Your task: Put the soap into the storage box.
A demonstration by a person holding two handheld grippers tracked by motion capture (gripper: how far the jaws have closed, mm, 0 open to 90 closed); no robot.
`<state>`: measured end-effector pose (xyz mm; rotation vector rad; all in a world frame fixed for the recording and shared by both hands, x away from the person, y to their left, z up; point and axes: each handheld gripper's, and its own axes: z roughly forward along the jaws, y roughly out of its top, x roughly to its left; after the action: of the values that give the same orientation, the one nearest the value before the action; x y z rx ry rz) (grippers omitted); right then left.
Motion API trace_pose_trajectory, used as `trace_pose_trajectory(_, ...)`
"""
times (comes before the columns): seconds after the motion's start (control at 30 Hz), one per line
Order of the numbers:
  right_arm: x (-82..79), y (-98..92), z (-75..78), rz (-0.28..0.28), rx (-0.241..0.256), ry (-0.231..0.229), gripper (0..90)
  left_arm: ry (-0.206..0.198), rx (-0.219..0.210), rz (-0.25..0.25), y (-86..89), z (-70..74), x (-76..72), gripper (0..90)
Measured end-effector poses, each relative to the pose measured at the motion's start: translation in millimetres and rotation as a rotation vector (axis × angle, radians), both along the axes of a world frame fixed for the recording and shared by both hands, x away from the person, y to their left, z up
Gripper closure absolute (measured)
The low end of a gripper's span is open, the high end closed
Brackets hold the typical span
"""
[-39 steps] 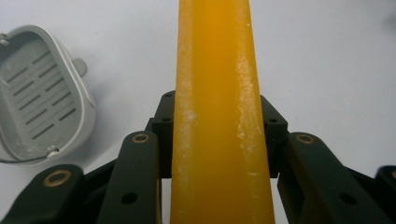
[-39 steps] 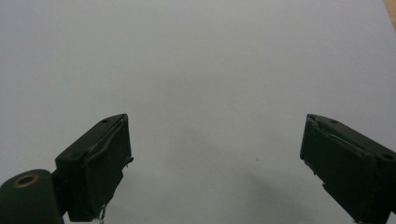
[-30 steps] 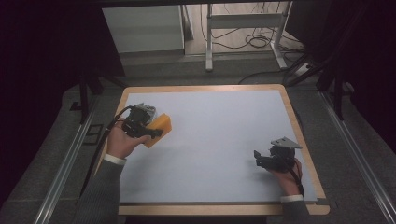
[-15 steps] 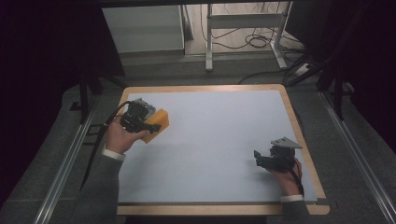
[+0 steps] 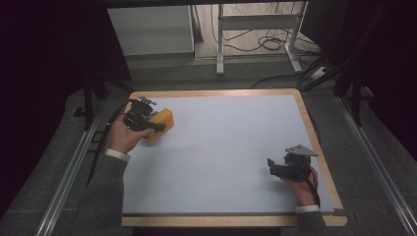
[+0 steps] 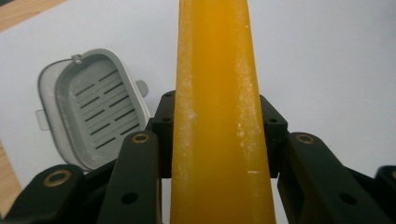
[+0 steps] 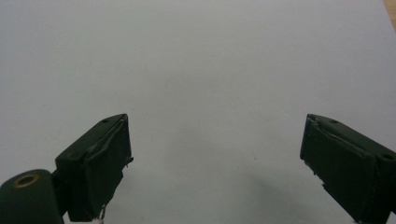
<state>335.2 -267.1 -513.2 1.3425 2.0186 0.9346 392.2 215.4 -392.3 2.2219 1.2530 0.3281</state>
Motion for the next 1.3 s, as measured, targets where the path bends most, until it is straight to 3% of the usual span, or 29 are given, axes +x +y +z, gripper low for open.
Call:
trace_pose_trajectory(0.1,-0.1,0.1,0.1,0.001,-0.001,-0.002,8.6,-0.01,0.011,0.007,-0.3,3.1,0.4,61.1)
trace_pose_trajectory(0.5,-0.3,-0.6,0.6,-0.002,0.002,-0.004,8.6,-0.005,-0.01,0.032,6.4,8.1,11.6,61.0)
trace_pose_trajectory(1.3,-0.4,-0.9,0.4,-0.006,0.0,-0.003,8.6,0.066,-0.011,0.127,25.6,-14.6,49.1,61.0)
